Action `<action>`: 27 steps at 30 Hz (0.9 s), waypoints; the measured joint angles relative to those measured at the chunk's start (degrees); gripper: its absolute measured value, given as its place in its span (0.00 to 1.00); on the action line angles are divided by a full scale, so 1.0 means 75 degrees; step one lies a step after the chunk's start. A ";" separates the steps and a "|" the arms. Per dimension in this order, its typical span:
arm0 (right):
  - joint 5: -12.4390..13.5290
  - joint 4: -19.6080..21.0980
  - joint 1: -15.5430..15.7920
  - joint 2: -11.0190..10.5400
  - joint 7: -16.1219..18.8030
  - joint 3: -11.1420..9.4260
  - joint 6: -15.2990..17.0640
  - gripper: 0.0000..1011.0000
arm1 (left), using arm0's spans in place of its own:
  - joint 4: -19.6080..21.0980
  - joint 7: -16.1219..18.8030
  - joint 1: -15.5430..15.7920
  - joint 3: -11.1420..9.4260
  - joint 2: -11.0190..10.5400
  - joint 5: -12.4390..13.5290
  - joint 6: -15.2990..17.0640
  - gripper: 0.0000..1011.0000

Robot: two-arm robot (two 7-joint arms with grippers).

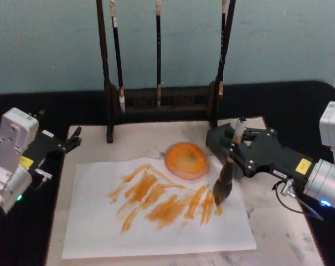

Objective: Pick up the brush from the inkstone, write on the paper, then place the brush back to its original position.

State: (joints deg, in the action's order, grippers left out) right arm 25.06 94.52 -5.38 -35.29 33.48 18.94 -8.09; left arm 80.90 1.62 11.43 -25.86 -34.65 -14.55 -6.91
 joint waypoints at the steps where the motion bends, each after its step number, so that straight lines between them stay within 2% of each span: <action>1: -0.0024 -0.0048 -0.0041 0.0022 0.0001 0.0013 -0.0002 0.16 | 0.0000 0.0000 0.0000 0.0000 0.0000 0.0000 0.0001 0.99; 27: -0.0216 -0.0575 -0.0597 0.0314 0.0054 0.0190 -0.0044 0.16 | 0.0000 0.0000 0.0000 -0.0001 0.0000 0.0000 0.0000 0.99</action>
State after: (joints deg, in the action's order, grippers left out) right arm 23.43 90.21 -9.86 -32.93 33.88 20.37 -8.42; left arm 80.90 1.62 11.43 -25.87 -34.65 -14.55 -6.91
